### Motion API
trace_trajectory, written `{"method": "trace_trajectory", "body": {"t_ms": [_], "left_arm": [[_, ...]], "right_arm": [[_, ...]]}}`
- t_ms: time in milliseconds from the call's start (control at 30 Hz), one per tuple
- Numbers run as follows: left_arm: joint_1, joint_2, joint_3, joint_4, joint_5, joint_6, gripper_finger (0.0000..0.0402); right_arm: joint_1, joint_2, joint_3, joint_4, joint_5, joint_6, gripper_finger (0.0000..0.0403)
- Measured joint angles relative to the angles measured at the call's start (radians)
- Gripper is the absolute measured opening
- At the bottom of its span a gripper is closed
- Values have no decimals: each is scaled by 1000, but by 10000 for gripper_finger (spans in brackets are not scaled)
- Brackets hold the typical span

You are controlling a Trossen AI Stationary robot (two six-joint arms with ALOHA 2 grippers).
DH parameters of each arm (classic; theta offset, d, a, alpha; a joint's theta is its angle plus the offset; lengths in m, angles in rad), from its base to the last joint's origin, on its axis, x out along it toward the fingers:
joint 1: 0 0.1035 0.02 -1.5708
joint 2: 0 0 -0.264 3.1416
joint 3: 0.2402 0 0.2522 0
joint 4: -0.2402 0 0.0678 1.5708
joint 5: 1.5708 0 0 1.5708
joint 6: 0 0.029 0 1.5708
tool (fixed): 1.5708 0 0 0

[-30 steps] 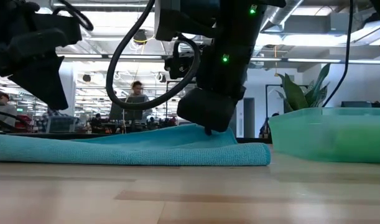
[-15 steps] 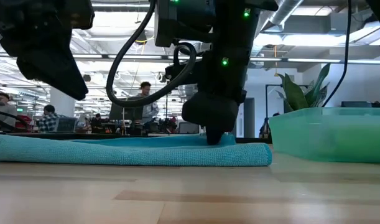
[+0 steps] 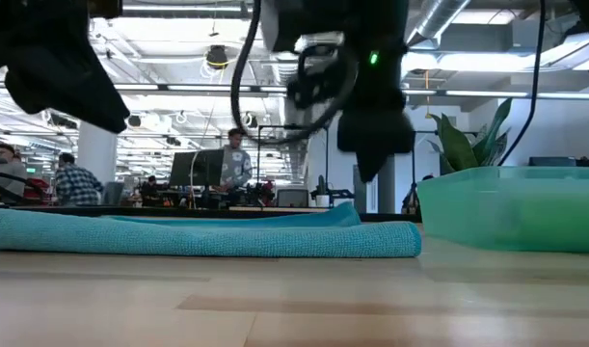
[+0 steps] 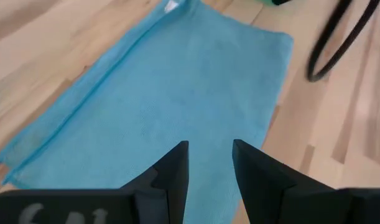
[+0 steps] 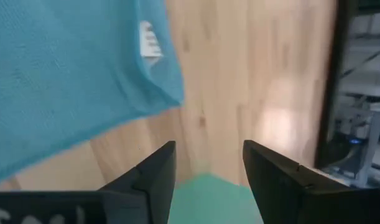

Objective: Roll microfiber towels into tight, uniform cylinder then place into a basket
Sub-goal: Fold the blue towel

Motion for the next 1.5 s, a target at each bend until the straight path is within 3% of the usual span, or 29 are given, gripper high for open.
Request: {"method": "trace_trajectory", "body": {"t_ms": [200,367,600,767,900,1033,1300,1500], "left_arm": [[-7,0,0,10,-74,-3,116],[-5,0,0,20,-133,2,116],[17,0,0,102,-143,73,116],[62,46,0,223,-138,119,116],[120,137,0,378,-51,195,116],[184,219,1,477,67,241,116],[278,308,2,462,294,206,116],[300,310,6,364,313,207,115]], "right_arm": [[60,-121,-63,-12,28,4,200],[131,-288,-249,39,51,108,188],[244,-517,-556,434,49,207,173],[291,-585,-660,722,50,82,170],[306,-589,-680,859,46,-46,171],[316,-591,-679,884,39,-97,170],[317,-591,-679,887,37,-97,171],[304,-591,-679,892,36,-91,168]]}}
